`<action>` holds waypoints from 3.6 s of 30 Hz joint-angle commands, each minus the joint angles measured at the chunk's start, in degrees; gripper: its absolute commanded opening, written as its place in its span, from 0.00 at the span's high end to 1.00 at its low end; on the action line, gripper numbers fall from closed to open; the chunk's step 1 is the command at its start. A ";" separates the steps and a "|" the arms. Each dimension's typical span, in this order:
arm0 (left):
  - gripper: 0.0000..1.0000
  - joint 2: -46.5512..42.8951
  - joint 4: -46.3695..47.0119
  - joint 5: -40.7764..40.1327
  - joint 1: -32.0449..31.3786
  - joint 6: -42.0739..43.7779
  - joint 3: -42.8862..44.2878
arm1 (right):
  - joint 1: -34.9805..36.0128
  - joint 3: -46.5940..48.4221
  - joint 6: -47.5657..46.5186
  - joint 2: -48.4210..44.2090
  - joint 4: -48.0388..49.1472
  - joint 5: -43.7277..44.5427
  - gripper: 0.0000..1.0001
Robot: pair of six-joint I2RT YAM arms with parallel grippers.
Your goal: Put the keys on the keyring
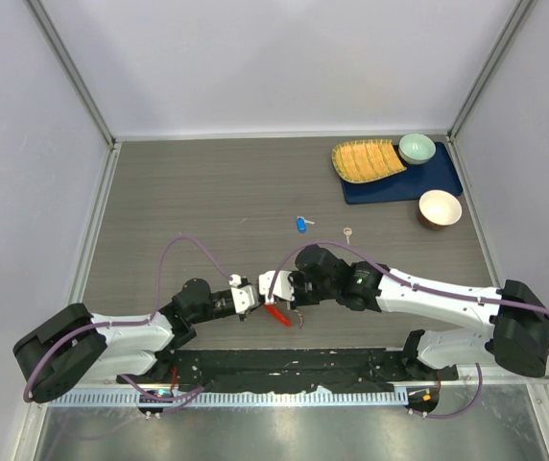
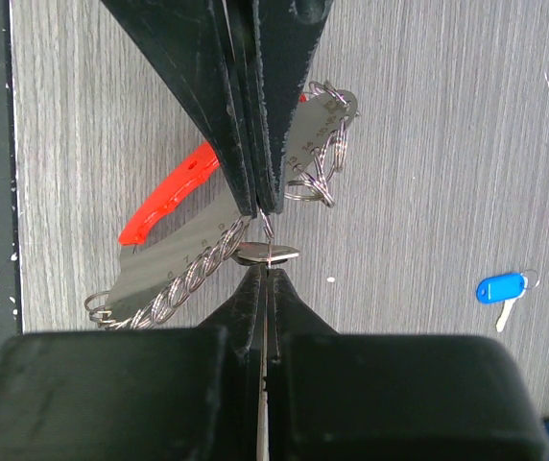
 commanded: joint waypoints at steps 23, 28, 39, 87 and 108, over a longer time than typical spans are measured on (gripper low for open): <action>1.00 -0.61 4.28 0.40 0.02 0.85 0.92 | -0.28 1.90 0.98 -1.02 1.82 -0.33 0.99; 1.00 -0.70 4.28 0.57 0.02 0.76 0.92 | -0.36 1.90 1.06 -1.19 2.17 -0.60 0.99; 1.00 -0.79 4.28 0.66 0.02 0.76 0.83 | -0.37 1.99 2.12 -0.75 2.61 -0.07 0.99; 1.00 -0.44 3.93 2.50 0.02 0.93 1.18 | -0.72 1.73 -0.52 -1.63 2.79 -5.25 0.99; 1.00 0.09 3.14 4.00 0.02 0.85 1.88 | 0.34 1.72 -1.66 -2.25 3.67 -6.49 0.99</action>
